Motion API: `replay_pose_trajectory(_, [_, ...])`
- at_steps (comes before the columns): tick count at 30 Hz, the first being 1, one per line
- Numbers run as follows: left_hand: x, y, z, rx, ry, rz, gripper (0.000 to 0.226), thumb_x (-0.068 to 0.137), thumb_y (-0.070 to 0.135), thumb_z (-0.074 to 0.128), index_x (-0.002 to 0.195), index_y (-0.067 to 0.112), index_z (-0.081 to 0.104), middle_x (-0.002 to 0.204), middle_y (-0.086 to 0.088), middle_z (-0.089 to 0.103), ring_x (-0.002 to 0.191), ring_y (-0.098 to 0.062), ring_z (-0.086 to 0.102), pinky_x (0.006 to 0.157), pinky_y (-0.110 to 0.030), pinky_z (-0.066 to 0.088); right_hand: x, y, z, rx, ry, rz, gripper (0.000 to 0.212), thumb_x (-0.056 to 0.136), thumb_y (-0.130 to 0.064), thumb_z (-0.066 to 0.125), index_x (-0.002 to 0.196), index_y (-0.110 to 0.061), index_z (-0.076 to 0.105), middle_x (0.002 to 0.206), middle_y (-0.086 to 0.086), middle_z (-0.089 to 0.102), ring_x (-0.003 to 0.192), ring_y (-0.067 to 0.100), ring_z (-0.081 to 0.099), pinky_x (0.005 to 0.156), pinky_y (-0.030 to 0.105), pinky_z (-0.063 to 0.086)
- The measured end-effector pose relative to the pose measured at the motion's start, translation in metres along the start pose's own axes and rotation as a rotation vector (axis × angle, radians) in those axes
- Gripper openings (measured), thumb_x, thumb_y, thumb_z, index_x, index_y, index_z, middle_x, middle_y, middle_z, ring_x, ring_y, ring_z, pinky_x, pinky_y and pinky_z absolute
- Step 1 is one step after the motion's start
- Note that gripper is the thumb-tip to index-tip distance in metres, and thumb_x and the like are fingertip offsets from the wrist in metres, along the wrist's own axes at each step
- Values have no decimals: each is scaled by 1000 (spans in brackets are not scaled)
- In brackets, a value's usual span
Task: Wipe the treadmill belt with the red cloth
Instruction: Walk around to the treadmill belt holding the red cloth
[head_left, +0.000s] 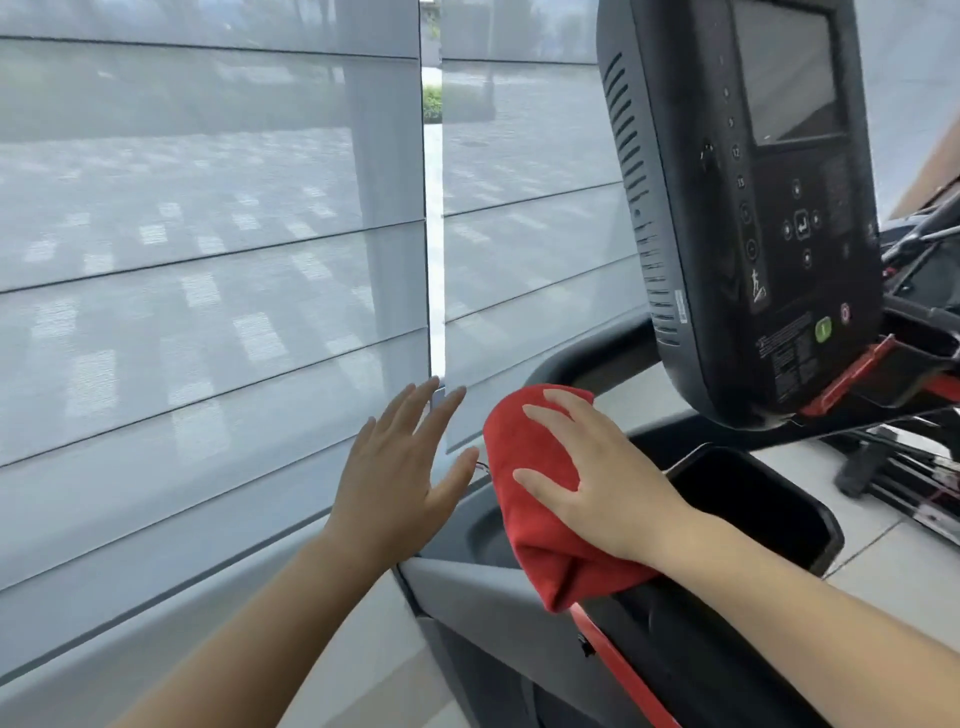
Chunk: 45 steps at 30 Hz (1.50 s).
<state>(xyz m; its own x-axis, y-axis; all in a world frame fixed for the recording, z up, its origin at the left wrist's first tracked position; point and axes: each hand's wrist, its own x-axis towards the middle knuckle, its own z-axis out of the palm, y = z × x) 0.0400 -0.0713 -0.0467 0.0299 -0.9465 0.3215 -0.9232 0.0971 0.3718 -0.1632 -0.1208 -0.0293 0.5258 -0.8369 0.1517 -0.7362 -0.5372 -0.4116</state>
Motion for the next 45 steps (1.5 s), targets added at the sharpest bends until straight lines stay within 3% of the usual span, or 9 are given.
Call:
replay_pose_trajectory(4, [15,-18,0,-59,-52,113,62,87,60,23,145,38,20,156,8,16,144,-13,12,115,-42,22,-2,-22,16,-71,35,180,72,86,-57,46,147,-32,17,157,-8,7,143,16,11,115,41,23])
replay_pose_trajectory(9, [28,-30,9,-114,-88,257,60,89,60,26,145,37,21,155,7,20,143,-14,16,113,-39,20,-7,-35,28,-211,119,316,73,87,-60,44,147,-31,15,157,-4,11,141,20,20,111,42,29])
replay_pose_trajectory(17, [22,-30,29,-183,-128,225,57,90,60,30,143,42,19,154,8,21,142,-14,19,112,-38,21,-6,-34,33,-311,81,357,87,79,-68,47,146,-34,4,156,3,15,137,26,29,101,46,36])
replay_pose_trajectory(25, [3,-5,19,-116,-27,30,62,89,63,24,145,36,22,155,7,21,141,-15,21,111,-38,24,-11,-28,29,-273,81,227,81,87,-53,53,148,-23,8,152,10,23,129,31,38,97,42,41])
replay_pose_trajectory(31, [-42,7,16,-65,83,-142,56,92,55,33,144,37,22,154,10,21,141,-11,18,110,-32,22,-21,-25,20,-205,102,111,72,90,-43,54,147,-19,17,145,7,34,122,28,45,94,38,43])
replay_pose_trajectory(38, [-123,21,11,-54,149,-345,56,92,53,32,144,35,24,154,11,20,142,-7,14,112,-32,20,-35,-36,12,-211,165,-107,57,88,-10,56,141,-22,38,122,-1,59,107,25,57,85,39,46])
replay_pose_trajectory(42, [-164,22,-2,-32,197,-424,57,90,52,33,144,36,22,154,12,18,142,-6,12,113,-28,16,-50,-57,17,-80,138,-270,52,89,-12,57,138,-23,44,123,0,62,104,27,60,85,41,48])
replay_pose_trajectory(45, [-202,19,-16,-37,234,-493,58,90,53,32,144,37,21,154,14,16,141,-3,9,111,-23,12,-66,-79,35,27,18,-358,50,91,-20,55,139,-29,41,128,-2,59,107,25,59,90,38,46])
